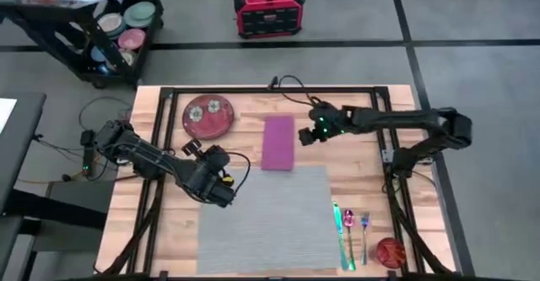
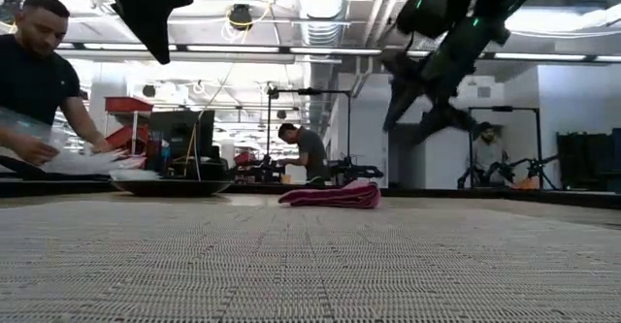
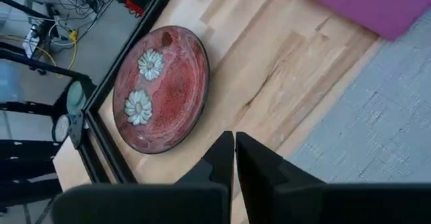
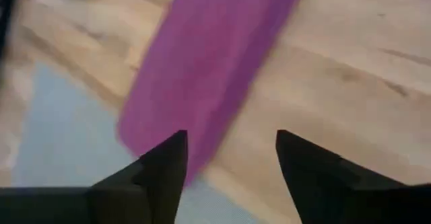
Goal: Set table place
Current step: Put the pink table napkin on the gray table mat
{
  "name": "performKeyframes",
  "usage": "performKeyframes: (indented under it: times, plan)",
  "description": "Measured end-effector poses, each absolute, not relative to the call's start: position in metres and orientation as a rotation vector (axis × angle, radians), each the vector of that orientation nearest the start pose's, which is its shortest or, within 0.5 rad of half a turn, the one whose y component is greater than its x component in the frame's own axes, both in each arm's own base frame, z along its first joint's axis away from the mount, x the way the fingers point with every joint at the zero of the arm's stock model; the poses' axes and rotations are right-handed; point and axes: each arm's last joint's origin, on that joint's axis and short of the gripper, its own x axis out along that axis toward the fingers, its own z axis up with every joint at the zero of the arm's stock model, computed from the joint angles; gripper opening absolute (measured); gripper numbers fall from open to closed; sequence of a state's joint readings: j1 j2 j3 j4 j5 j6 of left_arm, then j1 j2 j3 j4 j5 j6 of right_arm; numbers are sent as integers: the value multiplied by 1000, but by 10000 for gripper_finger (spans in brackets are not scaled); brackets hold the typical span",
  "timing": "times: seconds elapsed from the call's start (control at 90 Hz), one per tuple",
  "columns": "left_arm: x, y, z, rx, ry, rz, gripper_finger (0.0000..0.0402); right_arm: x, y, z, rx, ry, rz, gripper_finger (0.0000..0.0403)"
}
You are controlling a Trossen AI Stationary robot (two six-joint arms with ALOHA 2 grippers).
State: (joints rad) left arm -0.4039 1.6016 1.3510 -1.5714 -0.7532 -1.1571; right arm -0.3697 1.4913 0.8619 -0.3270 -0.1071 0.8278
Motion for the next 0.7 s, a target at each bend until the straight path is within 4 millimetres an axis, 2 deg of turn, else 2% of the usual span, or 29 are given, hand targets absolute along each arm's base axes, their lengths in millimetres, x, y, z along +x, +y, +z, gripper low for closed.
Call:
performKeyframes:
  times: [0.2,0.367,0.533,0.7]
  plan:
    - [244,-79,282,37,1071,1005,0,291,-117,163,1081,764,-506,211]
    - [244,-79,283,18,1059,1015,0,296,-124,145,1148,832,-493,207]
    - [243,-79,283,1,1050,1026,0,306,-132,148,1117,841,-481,207]
    - [242,-79,284,-5,1046,1024,0,318,-142,164,1041,810,-491,207]
